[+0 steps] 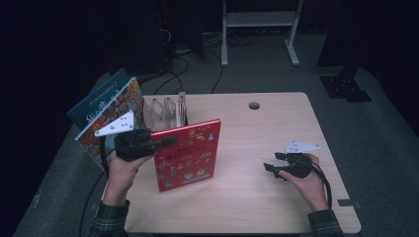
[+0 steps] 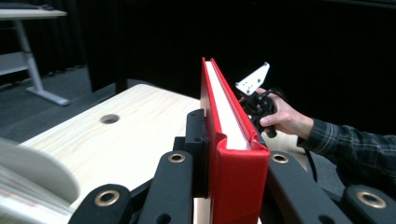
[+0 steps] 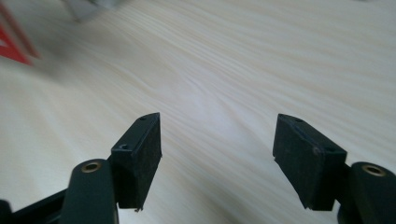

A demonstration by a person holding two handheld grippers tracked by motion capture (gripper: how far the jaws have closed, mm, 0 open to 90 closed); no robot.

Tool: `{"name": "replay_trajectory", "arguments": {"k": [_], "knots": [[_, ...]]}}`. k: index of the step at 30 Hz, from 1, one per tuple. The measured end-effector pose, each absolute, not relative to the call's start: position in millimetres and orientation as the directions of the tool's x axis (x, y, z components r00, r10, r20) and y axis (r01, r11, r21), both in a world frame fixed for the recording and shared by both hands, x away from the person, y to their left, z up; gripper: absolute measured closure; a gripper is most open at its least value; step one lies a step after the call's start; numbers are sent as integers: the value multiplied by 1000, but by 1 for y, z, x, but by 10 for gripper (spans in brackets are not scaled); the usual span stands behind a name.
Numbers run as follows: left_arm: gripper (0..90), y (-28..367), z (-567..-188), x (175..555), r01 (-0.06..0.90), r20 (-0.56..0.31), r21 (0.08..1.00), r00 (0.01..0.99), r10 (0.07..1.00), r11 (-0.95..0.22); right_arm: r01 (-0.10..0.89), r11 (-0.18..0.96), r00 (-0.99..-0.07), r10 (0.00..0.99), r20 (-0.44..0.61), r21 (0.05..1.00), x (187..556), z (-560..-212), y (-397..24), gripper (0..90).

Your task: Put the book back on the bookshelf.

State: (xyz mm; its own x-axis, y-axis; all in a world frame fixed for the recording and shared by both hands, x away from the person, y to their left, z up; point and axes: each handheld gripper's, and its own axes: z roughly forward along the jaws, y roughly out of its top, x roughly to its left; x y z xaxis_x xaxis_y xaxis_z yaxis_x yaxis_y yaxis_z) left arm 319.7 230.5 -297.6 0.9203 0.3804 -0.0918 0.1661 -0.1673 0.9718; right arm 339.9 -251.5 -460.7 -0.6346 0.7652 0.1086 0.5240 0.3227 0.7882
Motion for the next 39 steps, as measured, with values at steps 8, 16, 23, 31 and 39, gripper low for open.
{"name": "replay_trajectory", "arguments": {"k": [8,16,23,31,39], "knots": [[793,263,-292,308,165,-78,976,877,474,-144,586,324,-518,854,36,743,343,-486,-268,317],[793,291,-289,300,174,-78,977,829,554,-122,603,336,-486,874,0,724,346,-498,-271,273],[793,317,-285,291,165,-81,983,775,627,-77,594,314,-478,878,11,741,348,-503,-272,167],[793,326,-288,293,143,-48,987,682,730,-69,597,315,-477,879,11,738,348,-503,-272,144],[793,318,-298,310,130,-39,990,594,803,-48,597,315,-477,879,10,738,348,-503,-272,143]]}}
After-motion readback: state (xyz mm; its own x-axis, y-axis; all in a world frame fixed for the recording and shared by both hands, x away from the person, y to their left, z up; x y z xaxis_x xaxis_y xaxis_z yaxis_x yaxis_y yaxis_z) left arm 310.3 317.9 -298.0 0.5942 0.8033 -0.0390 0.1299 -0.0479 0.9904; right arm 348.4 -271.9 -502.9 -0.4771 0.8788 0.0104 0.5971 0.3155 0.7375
